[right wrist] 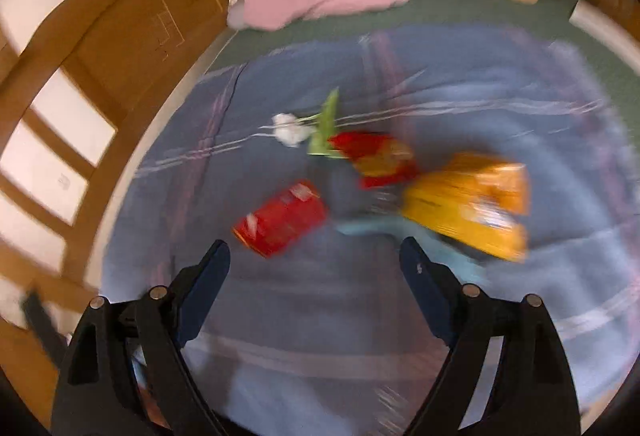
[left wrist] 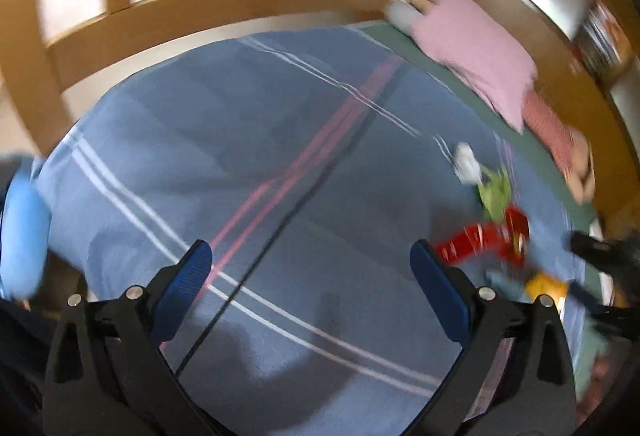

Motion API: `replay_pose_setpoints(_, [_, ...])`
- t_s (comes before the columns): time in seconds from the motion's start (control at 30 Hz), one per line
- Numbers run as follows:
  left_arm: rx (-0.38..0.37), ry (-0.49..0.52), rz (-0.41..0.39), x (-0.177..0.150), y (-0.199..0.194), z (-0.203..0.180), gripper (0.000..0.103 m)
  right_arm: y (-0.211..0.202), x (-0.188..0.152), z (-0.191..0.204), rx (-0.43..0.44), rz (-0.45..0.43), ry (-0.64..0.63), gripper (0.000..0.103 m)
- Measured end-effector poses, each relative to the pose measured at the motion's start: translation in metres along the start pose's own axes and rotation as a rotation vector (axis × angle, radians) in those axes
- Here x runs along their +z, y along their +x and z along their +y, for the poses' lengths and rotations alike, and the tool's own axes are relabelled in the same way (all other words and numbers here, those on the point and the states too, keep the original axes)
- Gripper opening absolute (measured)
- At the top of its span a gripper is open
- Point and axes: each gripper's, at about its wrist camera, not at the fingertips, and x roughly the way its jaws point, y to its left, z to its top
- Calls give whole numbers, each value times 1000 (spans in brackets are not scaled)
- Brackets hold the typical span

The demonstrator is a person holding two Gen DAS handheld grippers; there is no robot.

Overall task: Collect trash
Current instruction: 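Grasp the red cigarette box with the left tool while the right tool grasps the red snack bag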

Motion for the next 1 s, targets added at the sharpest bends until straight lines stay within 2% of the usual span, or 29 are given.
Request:
replay_pose_setpoints(0.07, [-1,-30,-21,-1,-4,3,99,33,12,3,-31,32,45,85])
replay_pose_setpoints(0.2, [16,-9,-54,0,-8,0,99,84,16,3,-93,90,82,83])
replay_pose_setpoints(0.23, [16,-7,-52,2,-6,-2,99,91,13,-2,-66,104,97,70])
replay_pose_setpoints(0.27, [16,-14,-48,2,-6,0,99,92,12,-4,-30,108,106,63])
replay_pose_setpoints(0.37, [11,-78,-32,7,-1,7,99,87,4,-6,10,105,86,52])
replay_pose_setpoints(0.4, [7,-106,-27,7,-1,11,99,85,-1,-6,55,133,73,36])
replay_pose_setpoints(0.43, [3,-122,-26,7,-1,14,99,86,-3,-6,86,150,73,33])
replay_pose_setpoints(0.47, [2,-134,-29,7,-2,17,99,84,-11,-6,160,185,68,33])
replay_pose_setpoints(0.53, [7,-153,-47,8,-6,23,99,82,-19,-2,217,212,37,29])
replay_pose_setpoints(0.57, [10,-163,-56,9,-7,27,99,79,-28,6,306,244,-15,28])
replay_pose_setpoints(0.6, [14,-177,-67,9,-10,32,99,78,-32,11,356,264,-45,26])
replay_pose_setpoints(0.67, [21,-204,-78,9,-12,39,99,74,-43,26,428,305,-143,25])
replay_pose_setpoints(0.73, [23,-216,-73,10,-11,44,99,75,-50,34,445,340,-195,25])
replay_pose_setpoints(0.77, [24,-219,-67,10,-11,45,99,76,-53,37,378,357,-233,26])
replay_pose_setpoints(0.8, [25,-219,-57,9,-9,46,99,77,-52,36,323,356,-245,31])
replay_pose_setpoints(0.83, [25,-220,-48,9,-8,47,99,76,-50,35,279,351,-253,42])
replay_pose_setpoints(0.87, [23,-222,-38,9,-7,48,99,68,-41,26,205,294,-246,45])
replay_pose_setpoints(0.93, [16,-235,-3,8,-2,49,99,53,-26,15,176,203,-215,48])
replay_pose_setpoints(0.97, [11,-237,15,7,1,49,99,39,-15,5,163,120,-175,52])
replay_pose_setpoints(1.0, [1,-236,43,5,5,47,99,25,-3,-6,125,23,-130,63])
